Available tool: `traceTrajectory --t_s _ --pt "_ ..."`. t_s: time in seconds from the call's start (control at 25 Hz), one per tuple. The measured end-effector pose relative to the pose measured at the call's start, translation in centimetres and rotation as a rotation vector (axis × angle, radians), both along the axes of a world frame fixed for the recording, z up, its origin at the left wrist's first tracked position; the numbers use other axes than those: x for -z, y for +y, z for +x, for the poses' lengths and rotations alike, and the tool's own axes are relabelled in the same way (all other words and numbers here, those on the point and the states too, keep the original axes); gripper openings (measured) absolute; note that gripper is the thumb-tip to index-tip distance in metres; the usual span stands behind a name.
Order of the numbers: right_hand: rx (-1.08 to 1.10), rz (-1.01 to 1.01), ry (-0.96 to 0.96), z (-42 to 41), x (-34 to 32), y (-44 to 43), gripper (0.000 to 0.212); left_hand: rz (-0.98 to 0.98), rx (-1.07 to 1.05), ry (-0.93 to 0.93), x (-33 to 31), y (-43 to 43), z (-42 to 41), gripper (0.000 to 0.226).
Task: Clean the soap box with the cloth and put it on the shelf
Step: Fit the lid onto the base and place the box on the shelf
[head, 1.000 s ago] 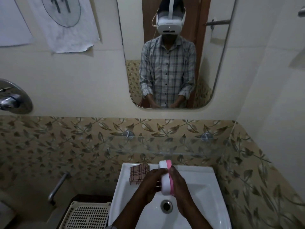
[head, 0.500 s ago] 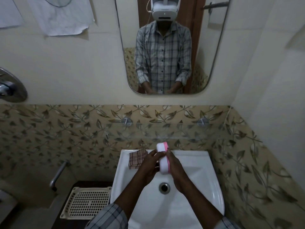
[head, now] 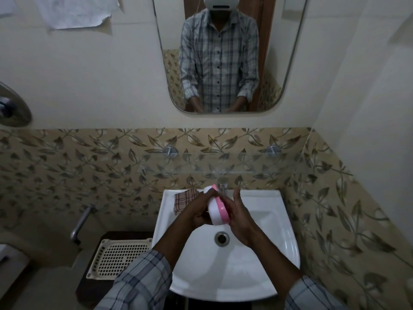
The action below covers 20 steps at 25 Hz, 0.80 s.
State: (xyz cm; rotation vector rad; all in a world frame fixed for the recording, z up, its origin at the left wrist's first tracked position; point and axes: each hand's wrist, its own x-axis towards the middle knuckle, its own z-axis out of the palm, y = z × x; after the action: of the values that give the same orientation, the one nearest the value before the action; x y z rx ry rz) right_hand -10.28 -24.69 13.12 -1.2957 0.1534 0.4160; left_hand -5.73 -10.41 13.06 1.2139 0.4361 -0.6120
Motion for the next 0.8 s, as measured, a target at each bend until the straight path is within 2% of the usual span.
traceTrajectory --t_s 0.12,0.24,0.36,0.44,0.56,0.8 --pt "0.016 -0.143 -0.191 -0.9 0.8 -0.9 0.038 -0.214 -0.083 0.098 -0.5 0.3 0.3 0.04" --pt "-0.038 -0.308 -0.287 -1.3 1.1 -0.7 0.043 -0.217 -0.079 0.111 0.0 -0.1 0.1 0.045" --pt "0.016 -0.39 -0.23 -0.8 0.5 -0.7 0.036 -0.158 -0.062 0.022 0.5 -0.6 0.2 0.045" --pt "-0.007 -0.343 -0.186 -0.7 0.4 -1.0 0.039 -0.087 -0.045 -0.056 0.6 -0.6 0.4 0.042" --pt "0.027 -0.217 -0.184 -0.9 0.7 -0.9 0.042 -0.09 -0.055 -0.093 0.6 -0.4 0.6 0.034" --pt "0.135 -0.257 -0.207 -1.7 0.9 0.9 0.042 -0.039 -0.075 -0.04 0.7 -0.7 1.0 0.035"
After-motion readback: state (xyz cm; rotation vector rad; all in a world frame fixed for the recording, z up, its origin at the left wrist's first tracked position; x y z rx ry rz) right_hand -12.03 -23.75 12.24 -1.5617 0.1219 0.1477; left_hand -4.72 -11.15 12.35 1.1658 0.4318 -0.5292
